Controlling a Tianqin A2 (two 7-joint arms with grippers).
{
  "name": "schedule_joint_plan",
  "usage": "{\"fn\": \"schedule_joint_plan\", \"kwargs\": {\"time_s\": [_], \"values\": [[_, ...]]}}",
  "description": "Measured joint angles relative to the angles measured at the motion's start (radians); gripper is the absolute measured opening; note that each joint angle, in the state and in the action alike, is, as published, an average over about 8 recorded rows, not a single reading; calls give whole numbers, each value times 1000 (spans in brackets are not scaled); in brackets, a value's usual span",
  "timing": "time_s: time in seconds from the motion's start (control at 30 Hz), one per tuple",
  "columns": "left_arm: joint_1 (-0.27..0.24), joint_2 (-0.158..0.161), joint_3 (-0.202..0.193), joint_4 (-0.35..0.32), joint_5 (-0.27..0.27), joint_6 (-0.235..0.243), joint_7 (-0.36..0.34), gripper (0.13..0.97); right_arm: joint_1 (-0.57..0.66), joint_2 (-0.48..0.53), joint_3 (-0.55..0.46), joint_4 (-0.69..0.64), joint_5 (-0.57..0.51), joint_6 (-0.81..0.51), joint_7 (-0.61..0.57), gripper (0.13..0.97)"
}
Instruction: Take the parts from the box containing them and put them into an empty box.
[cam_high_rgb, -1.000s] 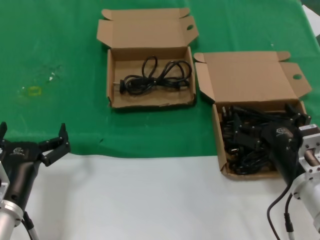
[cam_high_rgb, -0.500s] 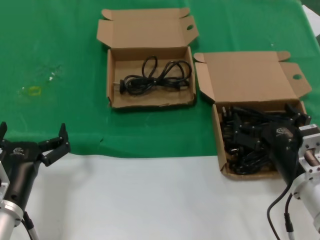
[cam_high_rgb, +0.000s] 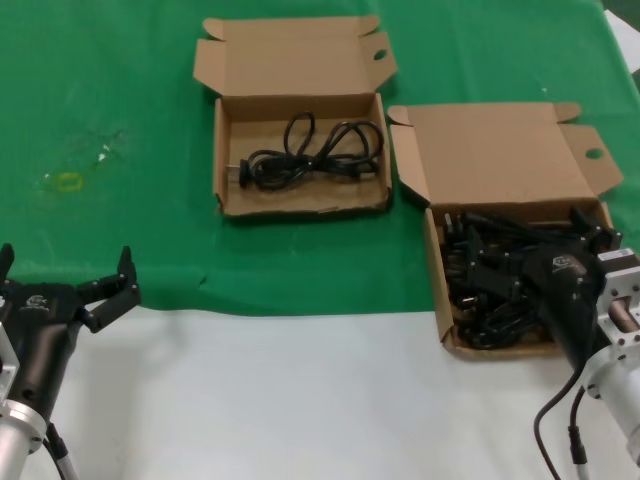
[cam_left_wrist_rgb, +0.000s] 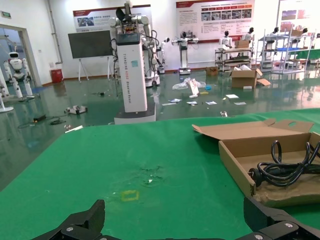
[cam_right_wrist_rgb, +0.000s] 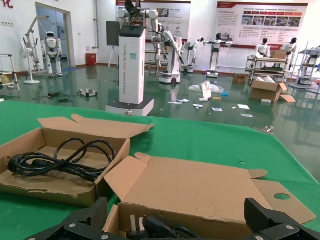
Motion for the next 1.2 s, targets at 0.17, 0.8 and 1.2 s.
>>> {"fn": "schedule_joint_plan", "kwargs": {"time_s": [0.17,0.8,1.2], "values": [[0,0,0,0,0,0,0,966,0,0,0,0,0,0,0,966],[0,0,0,0,0,0,0,966,0,0,0,0,0,0,0,966],[0,0,0,0,0,0,0,966,0,0,0,0,0,0,0,966]]}}
